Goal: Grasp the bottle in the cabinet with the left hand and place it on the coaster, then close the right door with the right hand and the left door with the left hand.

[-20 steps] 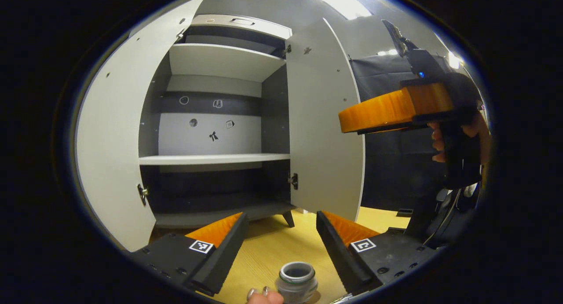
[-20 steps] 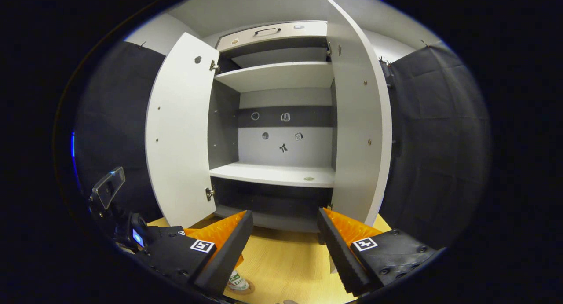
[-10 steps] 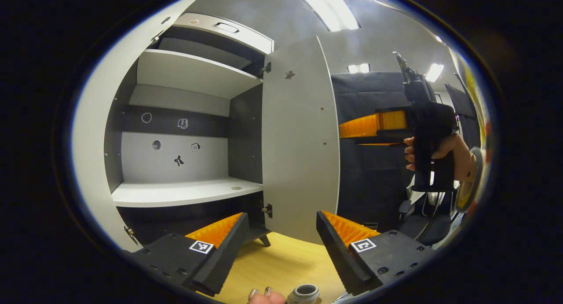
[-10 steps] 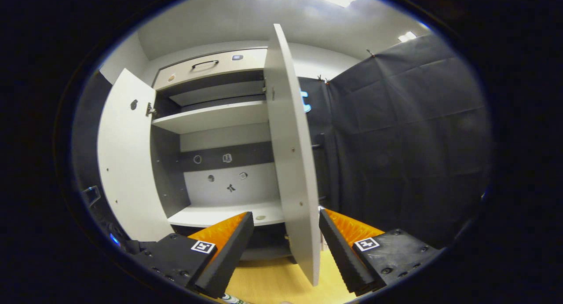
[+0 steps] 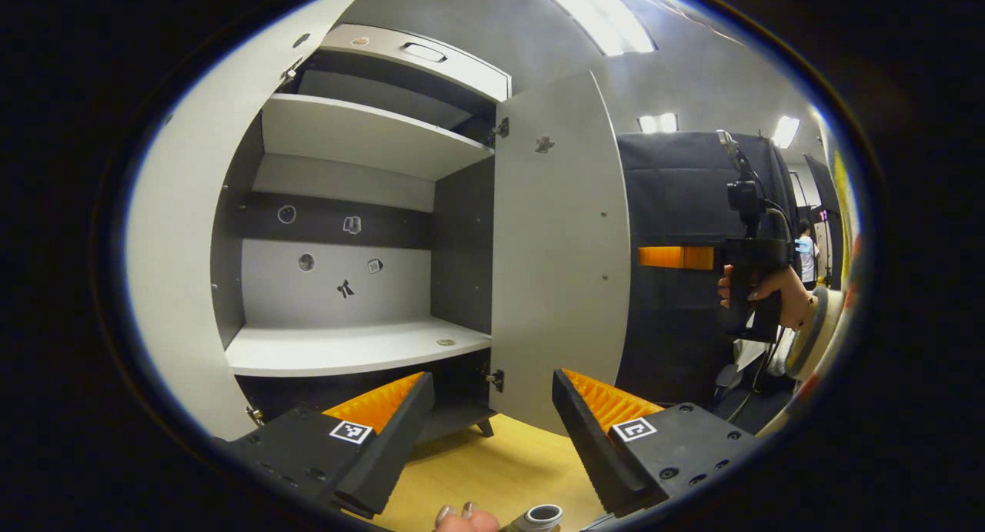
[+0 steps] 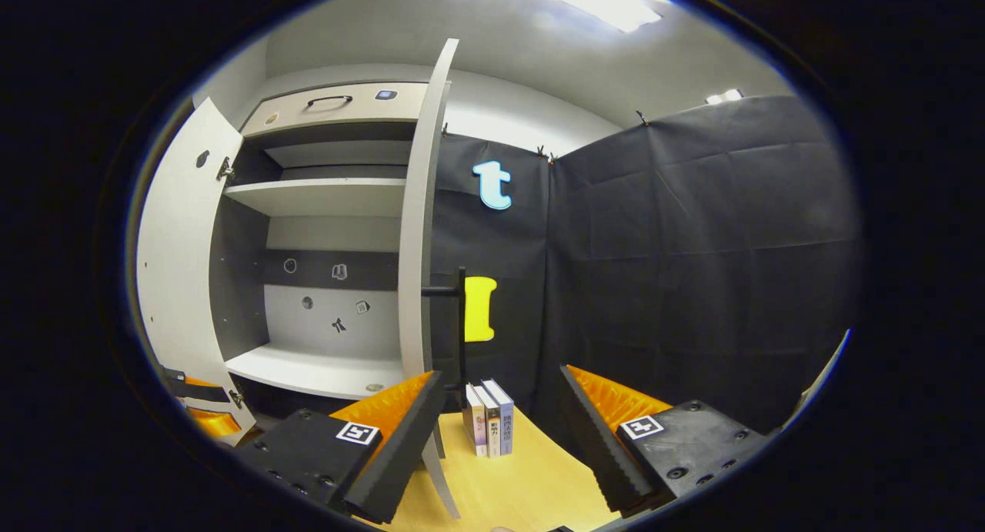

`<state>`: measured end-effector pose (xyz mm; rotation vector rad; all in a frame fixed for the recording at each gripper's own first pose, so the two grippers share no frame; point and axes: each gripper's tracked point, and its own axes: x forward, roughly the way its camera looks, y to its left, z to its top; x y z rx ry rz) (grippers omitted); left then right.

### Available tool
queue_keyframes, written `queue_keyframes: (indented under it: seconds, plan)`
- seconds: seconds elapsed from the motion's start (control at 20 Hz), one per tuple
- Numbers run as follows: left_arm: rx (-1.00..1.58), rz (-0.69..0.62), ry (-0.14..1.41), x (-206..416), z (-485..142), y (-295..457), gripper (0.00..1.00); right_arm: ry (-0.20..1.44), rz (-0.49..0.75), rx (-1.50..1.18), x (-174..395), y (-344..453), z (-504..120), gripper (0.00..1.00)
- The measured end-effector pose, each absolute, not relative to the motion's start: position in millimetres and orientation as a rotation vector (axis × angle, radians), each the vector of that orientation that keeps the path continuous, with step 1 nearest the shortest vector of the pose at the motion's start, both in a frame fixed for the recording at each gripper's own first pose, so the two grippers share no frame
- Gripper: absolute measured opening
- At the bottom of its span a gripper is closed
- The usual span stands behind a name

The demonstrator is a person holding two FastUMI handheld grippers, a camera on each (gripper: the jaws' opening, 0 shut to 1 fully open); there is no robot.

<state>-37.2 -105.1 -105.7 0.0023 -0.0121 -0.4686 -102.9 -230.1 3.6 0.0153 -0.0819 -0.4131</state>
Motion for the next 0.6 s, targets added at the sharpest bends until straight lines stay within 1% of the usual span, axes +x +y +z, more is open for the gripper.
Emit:
queue_keyframes:
  seconds: [0.2, 0.25, 0.3, 0.35, 0.6]
  plan:
    - [-0.011, -0.353, -0.001, -38.9, -106.2, -109.2, 0.98, -0.11, -0.28, -0.022, -82.2, -230.8, 11.0, 0.98]
    - [-0.017, -0.328, 0.001, -37.2, -105.7, -110.5, 0.98, -0.115, -0.24, -0.022, -80.3, -228.1, 11.4, 0.94]
    - [-0.025, -0.31, 0.006, -35.6, -106.1, -113.5, 0.97, -0.107, -0.201, 0.0, -77.7, -225.1, 10.2, 0.99]
    - [-0.033, -0.295, 0.013, -33.7, -107.6, -116.4, 0.97, -0.101, -0.161, 0.029, -75.4, -220.7, 9.6, 0.94]
    - [-0.048, -0.246, 0.021, -27.6, -109.0, -119.7, 0.97, -0.095, -0.018, 0.1, -60.4, -186.0, 4.6, 0.95]
